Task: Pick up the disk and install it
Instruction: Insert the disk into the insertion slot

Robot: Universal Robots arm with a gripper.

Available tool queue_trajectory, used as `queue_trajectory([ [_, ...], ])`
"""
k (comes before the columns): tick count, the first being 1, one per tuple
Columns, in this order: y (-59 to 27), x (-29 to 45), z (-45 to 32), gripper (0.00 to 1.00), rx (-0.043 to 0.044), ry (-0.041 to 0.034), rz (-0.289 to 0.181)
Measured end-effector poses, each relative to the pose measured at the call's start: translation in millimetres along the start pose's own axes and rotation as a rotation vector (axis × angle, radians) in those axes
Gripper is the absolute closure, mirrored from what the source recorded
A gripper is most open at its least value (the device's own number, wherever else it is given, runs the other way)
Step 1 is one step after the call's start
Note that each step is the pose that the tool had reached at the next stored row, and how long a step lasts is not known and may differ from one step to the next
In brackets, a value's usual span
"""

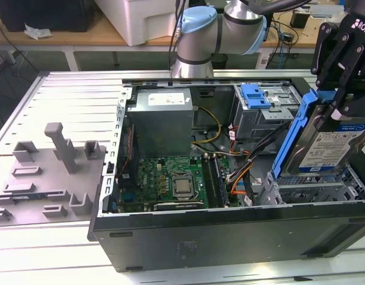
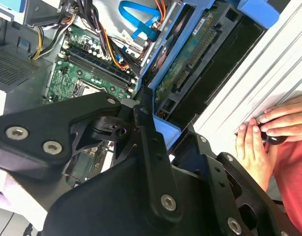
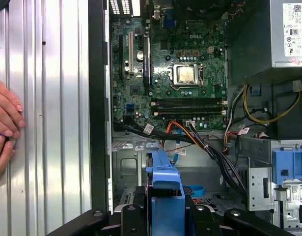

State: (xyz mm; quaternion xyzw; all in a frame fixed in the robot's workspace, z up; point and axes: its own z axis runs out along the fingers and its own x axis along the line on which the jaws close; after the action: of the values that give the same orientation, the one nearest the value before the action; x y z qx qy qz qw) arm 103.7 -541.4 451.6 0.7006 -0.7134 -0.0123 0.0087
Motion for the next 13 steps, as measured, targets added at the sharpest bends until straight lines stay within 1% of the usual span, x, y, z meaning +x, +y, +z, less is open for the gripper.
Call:
queue_trajectory([
  [5,-0.2,0.0,-0.1,0.63,-0.0009,0.0006,-0.002],
  [9,-0.3,0.0,0.1,0.63,-0.0034,0.0016,-0.004],
  [13,-1.9,0.0,0.2,0.63,-0.0036,0.0016,-0.007],
])
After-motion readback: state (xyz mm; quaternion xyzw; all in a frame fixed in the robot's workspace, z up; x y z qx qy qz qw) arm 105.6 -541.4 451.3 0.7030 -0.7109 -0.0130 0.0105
